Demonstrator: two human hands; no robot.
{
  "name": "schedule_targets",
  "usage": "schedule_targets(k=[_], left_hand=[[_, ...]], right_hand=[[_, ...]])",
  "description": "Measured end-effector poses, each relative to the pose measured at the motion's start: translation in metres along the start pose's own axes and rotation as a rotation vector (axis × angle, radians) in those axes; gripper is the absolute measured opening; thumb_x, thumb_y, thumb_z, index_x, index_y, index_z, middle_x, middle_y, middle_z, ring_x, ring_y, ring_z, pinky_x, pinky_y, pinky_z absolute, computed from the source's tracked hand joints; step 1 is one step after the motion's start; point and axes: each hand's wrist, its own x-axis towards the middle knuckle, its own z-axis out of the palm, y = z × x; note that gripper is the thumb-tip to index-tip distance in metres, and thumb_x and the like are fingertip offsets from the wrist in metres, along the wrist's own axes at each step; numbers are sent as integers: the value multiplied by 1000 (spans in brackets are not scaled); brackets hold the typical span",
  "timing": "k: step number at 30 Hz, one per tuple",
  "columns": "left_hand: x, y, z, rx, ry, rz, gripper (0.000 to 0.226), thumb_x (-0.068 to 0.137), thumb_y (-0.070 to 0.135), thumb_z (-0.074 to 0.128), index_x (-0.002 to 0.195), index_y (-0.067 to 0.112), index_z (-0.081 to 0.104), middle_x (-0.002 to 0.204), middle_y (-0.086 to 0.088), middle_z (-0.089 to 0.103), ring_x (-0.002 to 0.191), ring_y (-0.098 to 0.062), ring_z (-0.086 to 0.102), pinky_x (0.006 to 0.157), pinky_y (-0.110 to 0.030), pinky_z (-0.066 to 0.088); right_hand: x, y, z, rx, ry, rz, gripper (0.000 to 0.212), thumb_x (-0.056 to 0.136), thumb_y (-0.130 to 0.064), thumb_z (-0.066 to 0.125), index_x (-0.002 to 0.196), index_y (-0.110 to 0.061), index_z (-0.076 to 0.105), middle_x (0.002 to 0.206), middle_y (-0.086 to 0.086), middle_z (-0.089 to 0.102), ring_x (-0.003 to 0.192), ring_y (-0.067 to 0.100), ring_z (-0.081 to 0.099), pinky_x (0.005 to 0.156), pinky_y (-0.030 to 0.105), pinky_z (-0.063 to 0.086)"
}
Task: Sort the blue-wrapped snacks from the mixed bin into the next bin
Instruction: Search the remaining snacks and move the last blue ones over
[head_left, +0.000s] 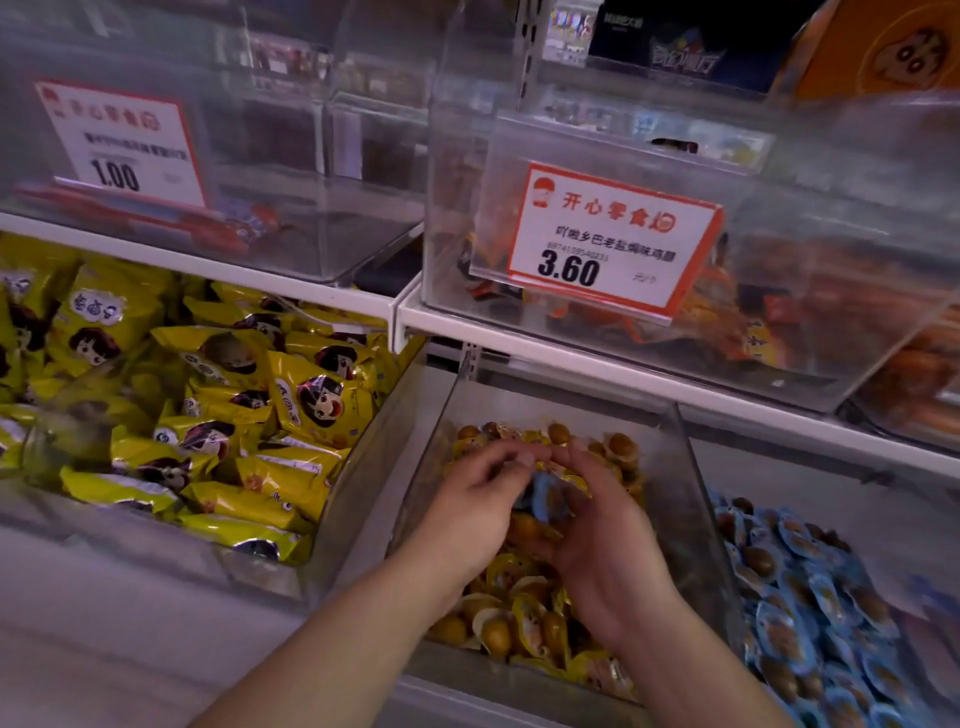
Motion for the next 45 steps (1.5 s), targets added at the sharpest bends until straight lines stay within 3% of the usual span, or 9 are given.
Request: schedule_targets(k=[3, 8, 16, 19, 22, 33, 36, 41, 45], left_hand=[[-2, 0, -1, 119, -22, 108, 21, 102, 22, 53, 109, 31, 70, 107, 9, 71, 100, -3, 67, 86, -17, 52], [-11, -13, 8, 402, -45, 247, 37, 98, 37, 56, 132, 51, 50, 123, 22, 61, 112, 9, 56, 96, -16, 46], [-18, -17, 28, 738, -167, 419, 67, 98, 51, 31, 154, 45, -5, 161, 23, 4, 150, 0, 2, 124, -33, 12], [-19, -16, 33, 582, -234, 448, 76, 90, 69, 31, 157, 40, 8, 159, 33, 7, 147, 10, 7, 116, -10, 8], [-18, -19, 35, 643, -283, 511, 50, 96, 63, 37, 141, 43, 45, 143, 32, 42, 133, 15, 34, 106, -7, 27], [-3, -34, 51, 1237, -749, 327, 95, 55, 103, 39, 138, 58, 36, 142, 40, 24, 129, 6, 33, 110, -25, 34], [-2, -33, 56, 1321, -762, 332, 87, 55, 98, 48, 132, 58, 37, 134, 34, 30, 121, 2, 37, 104, -29, 39], [4, -34, 52, 1426, -618, 449, 60, 70, 78, 44, 120, 45, 48, 117, 23, 43, 105, -9, 52, 79, -27, 41], [36, -30, 12, 1590, -362, 418, 61, 77, 65, 54, 133, 43, 44, 135, 14, 51, 122, -18, 52, 95, -36, 45]], right_hand=[[-2, -4, -3, 46, -35, 123, 30, 97, -30, 57, 111, -9, 73, 97, 14, 75, 77, 20, 73, 60, 32, 57], [-4, 0, -6, 140, -68, 267, 49, 100, -44, 46, 114, -5, 72, 108, 20, 73, 104, 33, 69, 91, 41, 52], [-16, -13, -11, -116, 47, -21, 18, 94, -25, 63, 103, -16, 77, 103, 10, 76, 102, 24, 72, 95, 42, 55], [-23, -35, -26, -184, 80, -197, 17, 92, -26, 64, 87, -14, 77, 86, 13, 76, 83, 26, 74, 71, 40, 62], [-28, -67, -63, -179, 201, -357, 18, 86, -28, 65, 72, -20, 74, 59, 5, 62, 48, 18, 53, 42, 23, 38], [-24, -109, -226, -832, 693, -271, 39, 99, -44, 47, 83, -22, 76, 92, 2, 75, 81, 17, 66, 67, 29, 48], [-30, -102, -210, -845, 636, -432, 38, 92, -43, 51, 87, -12, 72, 86, 9, 73, 82, 24, 67, 74, 43, 54], [-26, -62, -137, -939, 202, -526, 21, 95, -40, 56, 111, -33, 68, 104, -17, 67, 97, -6, 61, 82, 11, 48], [-21, -37, -112, -1147, 145, -616, 35, 94, -37, 60, 126, -24, 63, 125, -6, 42, 108, 2, 49, 93, -5, 27]])
